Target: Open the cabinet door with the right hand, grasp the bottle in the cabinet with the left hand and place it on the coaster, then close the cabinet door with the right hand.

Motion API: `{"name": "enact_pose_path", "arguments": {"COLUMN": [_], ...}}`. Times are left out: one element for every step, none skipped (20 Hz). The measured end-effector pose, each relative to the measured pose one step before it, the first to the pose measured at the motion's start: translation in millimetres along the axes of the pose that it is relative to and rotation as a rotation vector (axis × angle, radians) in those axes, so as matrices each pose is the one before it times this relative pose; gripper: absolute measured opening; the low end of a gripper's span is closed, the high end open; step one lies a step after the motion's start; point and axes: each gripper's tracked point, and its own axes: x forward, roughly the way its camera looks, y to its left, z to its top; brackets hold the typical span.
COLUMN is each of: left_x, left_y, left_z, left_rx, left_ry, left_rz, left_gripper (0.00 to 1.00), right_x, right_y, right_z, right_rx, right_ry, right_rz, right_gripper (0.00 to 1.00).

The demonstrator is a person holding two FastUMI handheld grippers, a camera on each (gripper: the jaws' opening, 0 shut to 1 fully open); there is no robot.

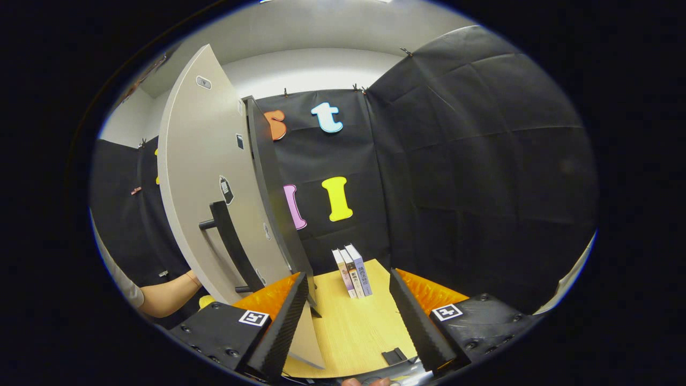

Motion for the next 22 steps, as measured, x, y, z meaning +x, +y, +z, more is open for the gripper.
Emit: {"name": "enact_pose_path", "arguments": {"left_x": [-3.18, -5.26, -6.29, -8.42, -10.27, -11.24, -14.08, -13.76, -14.7, -13.8, -15.64, -15.79, -16.28, -15.52, -15.85, -14.68, -15.37, -15.44, -14.03, -14.79, -14.3, -14.24], "left_y": [-0.63, -0.34, -0.95, 0.87, 1.68, 0.63, 0.52, 1.21, 2.02, 3.17, 2.6, 2.33, 3.78, 4.64, 6.26, 5.4, 6.55, 5.37, 5.92, 3.64, 3.46, 3.71], "left_z": [0.97, 0.81, 2.44, 2.42, 3.22, 3.11, 4.31, 3.69, 4.37, 2.66, 3.21, 1.69, 1.83, -1.11, -1.75, -3.08, -3.26, -4.76, -4.88, -6.4, -7.91, -9.81], "left_rx": [-0.00441, -0.00855, -0.00561, 0.00216, 0.00738, 0.00786, 0.00677, 0.00739, 0.00618, 0.00356, 0.00224, 0.00304, 0.00276, 0.00493, 0.00531, 0.00458, 0.00402, 0.00566, 0.00527, 0.00115, -0.00088, -0.0031], "left_ry": [0.00172, -0.00118, -0.00349, -0.00403, -0.00596, -0.00804, -0.0098, -0.01004, -0.00848, -0.00711, -0.00696, -0.00601, -0.00608, -0.00171, -0.00305, -0.00218, -0.00208, -0.00746, -0.01073, -0.00643, -0.00107, -0.00285], "left_rz": [-0.00086, -0.00177, -0.00559, -0.00077, 0.00093, -0.00343, -0.00528, -0.00594, -0.00183, -0.00409, -0.0007, -0.00038, 0.00159, 0.00409, 0.00732, 0.00621, 0.01127, 0.0052, 0.00527, -0.00084, -0.00472, 0.00461], "left_gripper": [0.72, 0.72, 0.72, 0.71, 0.71, 0.72, 0.72, 0.72, 0.72, 0.72, 0.72, 0.72, 0.72, 0.72, 0.72, 0.72, 0.72, 0.71, 0.71, 0.72, 0.72, 0.71], "right_x": [0.18, 0.53, -0.15, -0.94, -1.07, -0.2, -1.16, -1.34, -0.79, -1.31, -1.71, -1.51, -1.01, -0.84, -0.86, 0.12, -0.71, -1.4, -1.22, -1.44, -2.16, -1.32], "right_y": [0.24, 2.44, 1.72, 2.1, 1.51, 0.14, 0.73, 2.87, 3.23, 3.93, 3.71, 2.93, 4.35, 4.57, 4.24, 4.88, 3.77, 3.81, 3.7, 4.79, 4.53, 4.59], "right_z": [-0.15, -0.23, -0.26, -1.36, -0.48, 0.23, 0.2, -0.13, 0.05, 1.11, 2.07, 1.42, 1.83, -0.08, -1.12, -0.88, -2.3, -1.93, -1.04, 0.09, 2.28, 1.56], "right_rx": [0.00134, 0.00212, 0.00028, 0.00037, 0.00117, -0.00378, -0.00884, -0.01263, -0.01293, -0.0113, -0.01279, -0.01534, -0.01746, -0.01968, -0.02163, -0.02273, -0.01817, -0.01617, -0.01448, -0.01108, -0.0072, -0.00386], "right_ry": [0.00013, 0.00123, -0.00006, 0.00182, -0.00132, -0.00288, -0.00554, -0.00614, -0.00767, -0.00858, -0.01297, -0.01498, -0.01411, -0.01041, -0.00827, -0.00607, -0.00208, -0.00032, -0.00449, -0.00902, -0.01039, -0.00741], "right_rz": [0.00298, 0.00566, 0.0029, 0.00251, 0.0023, -0.00094, -0.00146, -0.00204, -0.00139, 0.00067, -0.00152, -0.00173, -0.00129, -0.00429, -0.00392, -0.00495, -0.00269, 0.00069, -0.00449, -0.00105, -0.00003, 0.00212], "right_gripper": [0.94, 0.94, 0.94, 0.94, 0.94, 0.94, 0.95, 0.94, 0.94, 0.94, 0.84, 0.95, 0.95, 0.97, 0.98, 0.98, 0.98, 0.98, 0.98, 0.98, 0.98, 0.98]}}
